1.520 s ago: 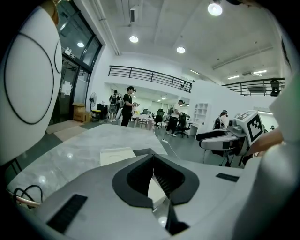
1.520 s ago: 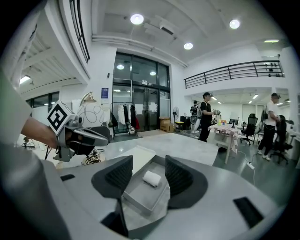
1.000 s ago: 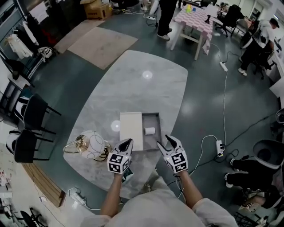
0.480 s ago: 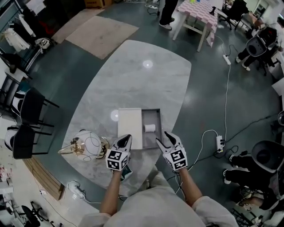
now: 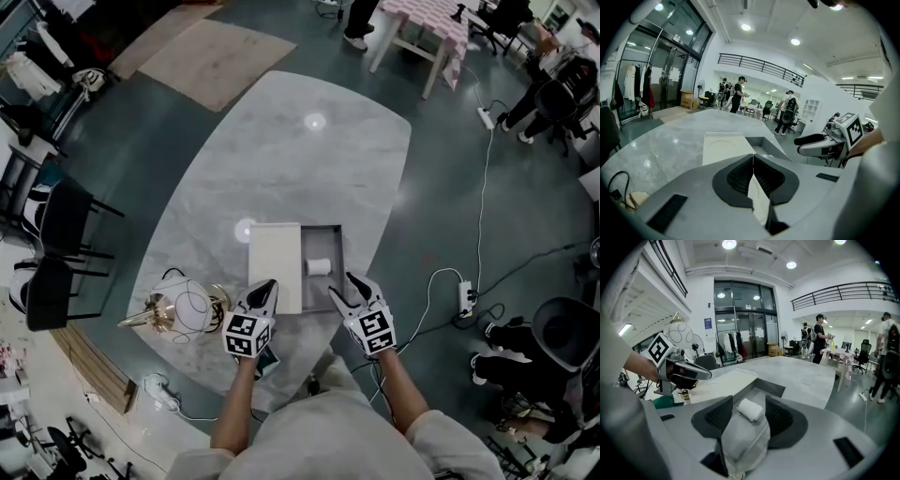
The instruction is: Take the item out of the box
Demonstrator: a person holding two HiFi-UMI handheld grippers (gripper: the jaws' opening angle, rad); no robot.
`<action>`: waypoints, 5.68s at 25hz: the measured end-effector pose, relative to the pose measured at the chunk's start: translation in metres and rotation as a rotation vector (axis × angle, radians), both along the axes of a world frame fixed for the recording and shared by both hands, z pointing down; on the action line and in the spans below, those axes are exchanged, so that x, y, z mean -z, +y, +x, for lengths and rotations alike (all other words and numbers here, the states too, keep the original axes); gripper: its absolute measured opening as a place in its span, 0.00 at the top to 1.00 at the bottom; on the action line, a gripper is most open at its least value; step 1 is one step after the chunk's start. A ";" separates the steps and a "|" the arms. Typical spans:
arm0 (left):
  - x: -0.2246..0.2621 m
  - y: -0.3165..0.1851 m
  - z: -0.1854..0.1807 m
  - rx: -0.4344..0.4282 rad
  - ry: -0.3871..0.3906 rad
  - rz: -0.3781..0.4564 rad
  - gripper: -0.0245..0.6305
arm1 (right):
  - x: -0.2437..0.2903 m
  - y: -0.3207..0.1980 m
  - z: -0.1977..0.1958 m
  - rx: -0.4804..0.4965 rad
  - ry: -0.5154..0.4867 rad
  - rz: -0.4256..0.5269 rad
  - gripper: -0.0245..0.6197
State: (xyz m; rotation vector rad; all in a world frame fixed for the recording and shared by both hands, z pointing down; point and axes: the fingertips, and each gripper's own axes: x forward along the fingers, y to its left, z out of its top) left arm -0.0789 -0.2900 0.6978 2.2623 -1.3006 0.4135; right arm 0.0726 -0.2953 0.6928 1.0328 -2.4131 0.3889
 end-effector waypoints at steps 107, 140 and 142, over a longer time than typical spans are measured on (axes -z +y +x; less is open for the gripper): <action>0.019 0.029 -0.010 0.031 0.002 0.049 0.94 | -0.089 -0.010 -0.057 0.884 0.915 0.165 0.68; 0.066 0.071 0.006 -0.051 -0.014 0.168 0.94 | -0.019 0.045 -0.040 0.477 0.628 0.156 0.68; 0.068 0.073 0.007 -0.055 -0.015 0.174 0.94 | -0.014 0.049 -0.038 0.424 0.569 0.141 0.68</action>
